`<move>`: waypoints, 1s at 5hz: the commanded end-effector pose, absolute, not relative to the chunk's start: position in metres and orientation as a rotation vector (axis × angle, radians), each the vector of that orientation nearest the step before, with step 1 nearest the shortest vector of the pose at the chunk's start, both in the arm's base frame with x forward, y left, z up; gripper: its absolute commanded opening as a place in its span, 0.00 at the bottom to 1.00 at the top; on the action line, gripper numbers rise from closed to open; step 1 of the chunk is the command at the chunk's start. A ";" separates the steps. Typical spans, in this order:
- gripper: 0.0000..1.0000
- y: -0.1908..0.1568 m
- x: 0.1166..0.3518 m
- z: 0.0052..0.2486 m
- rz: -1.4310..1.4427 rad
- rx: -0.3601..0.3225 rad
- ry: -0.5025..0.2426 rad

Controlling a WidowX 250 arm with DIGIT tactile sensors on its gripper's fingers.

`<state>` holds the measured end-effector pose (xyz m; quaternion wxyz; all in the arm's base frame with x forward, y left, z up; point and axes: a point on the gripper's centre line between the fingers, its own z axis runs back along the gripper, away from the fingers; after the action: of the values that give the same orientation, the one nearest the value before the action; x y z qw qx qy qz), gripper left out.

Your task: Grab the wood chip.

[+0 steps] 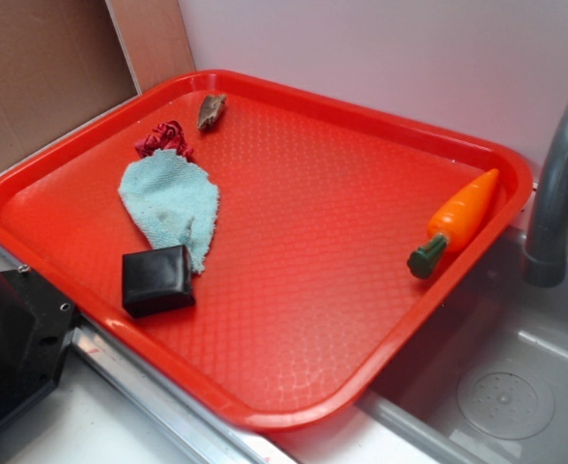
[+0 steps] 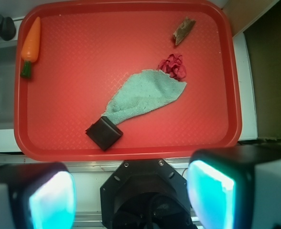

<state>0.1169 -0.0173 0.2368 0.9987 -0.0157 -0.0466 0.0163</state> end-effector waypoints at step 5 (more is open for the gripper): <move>1.00 0.066 0.208 0.175 0.754 0.043 -0.179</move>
<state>0.2124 0.0578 0.1663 0.9304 0.0245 -0.0730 0.3585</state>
